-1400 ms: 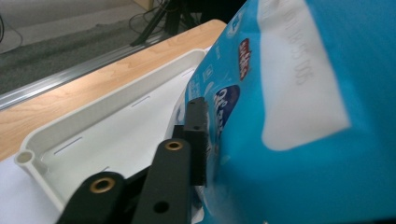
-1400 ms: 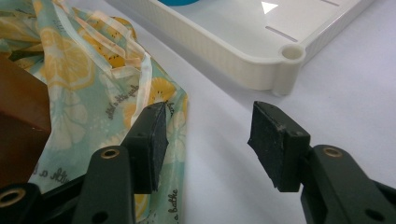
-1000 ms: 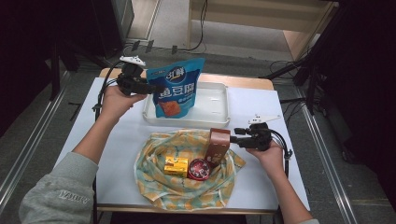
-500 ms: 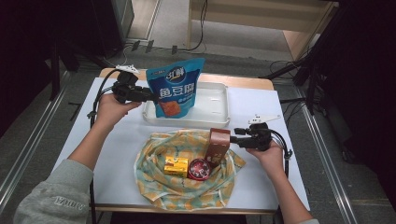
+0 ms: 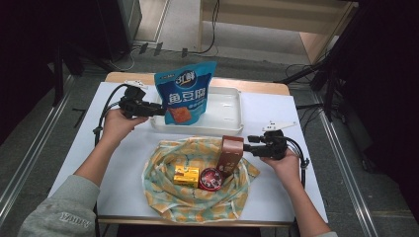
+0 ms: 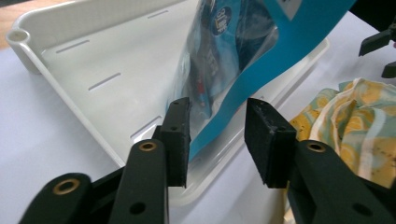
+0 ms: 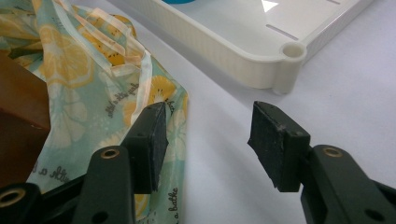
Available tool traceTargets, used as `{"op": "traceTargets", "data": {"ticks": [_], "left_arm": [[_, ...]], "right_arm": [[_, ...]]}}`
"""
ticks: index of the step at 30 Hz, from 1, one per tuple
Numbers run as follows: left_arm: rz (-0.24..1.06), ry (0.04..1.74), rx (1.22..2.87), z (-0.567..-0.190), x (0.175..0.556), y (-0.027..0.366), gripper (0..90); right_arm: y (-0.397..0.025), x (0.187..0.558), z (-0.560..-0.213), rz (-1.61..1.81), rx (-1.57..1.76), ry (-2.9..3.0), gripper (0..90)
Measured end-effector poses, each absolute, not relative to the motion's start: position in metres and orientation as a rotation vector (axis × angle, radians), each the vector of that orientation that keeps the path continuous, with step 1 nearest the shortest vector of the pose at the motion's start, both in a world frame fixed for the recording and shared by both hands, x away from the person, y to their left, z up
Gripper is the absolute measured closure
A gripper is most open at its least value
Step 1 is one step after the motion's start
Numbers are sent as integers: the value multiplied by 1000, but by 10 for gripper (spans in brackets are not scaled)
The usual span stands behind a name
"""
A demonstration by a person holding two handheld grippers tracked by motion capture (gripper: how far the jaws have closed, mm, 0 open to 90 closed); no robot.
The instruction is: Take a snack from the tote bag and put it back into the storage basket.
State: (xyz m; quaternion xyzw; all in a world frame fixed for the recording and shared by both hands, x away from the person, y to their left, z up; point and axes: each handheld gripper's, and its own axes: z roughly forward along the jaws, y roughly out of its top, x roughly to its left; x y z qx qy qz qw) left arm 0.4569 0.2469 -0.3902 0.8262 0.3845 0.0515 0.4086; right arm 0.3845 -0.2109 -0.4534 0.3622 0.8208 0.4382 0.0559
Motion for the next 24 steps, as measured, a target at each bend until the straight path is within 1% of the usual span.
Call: {"op": "traceTargets", "data": {"ticks": [2, 7, 9, 12, 16, 24], "left_arm": [[108, 975, 2078, -393, 458, 246, 655], [58, 992, 2060, -398, 458, 241, 762], [69, 1001, 2069, -399, 457, 237, 826], [61, 1022, 2060, -399, 457, 236, 868], [84, 1039, 2068, -398, 456, 232, 891], [54, 1056, 2025, -401, 463, 226, 893]], "right_arm": [[-211, 384, -453, 1330, 1098, 2490, 475], [-211, 385, -454, 1330, 1098, 2491, 475], [-211, 384, -453, 1331, 1095, 2491, 475], [-211, 384, -453, 1330, 1095, 2491, 475], [-211, 385, -453, 1328, 1092, 2490, 475], [-210, 385, -453, 1332, 1084, 2490, 475]]}}
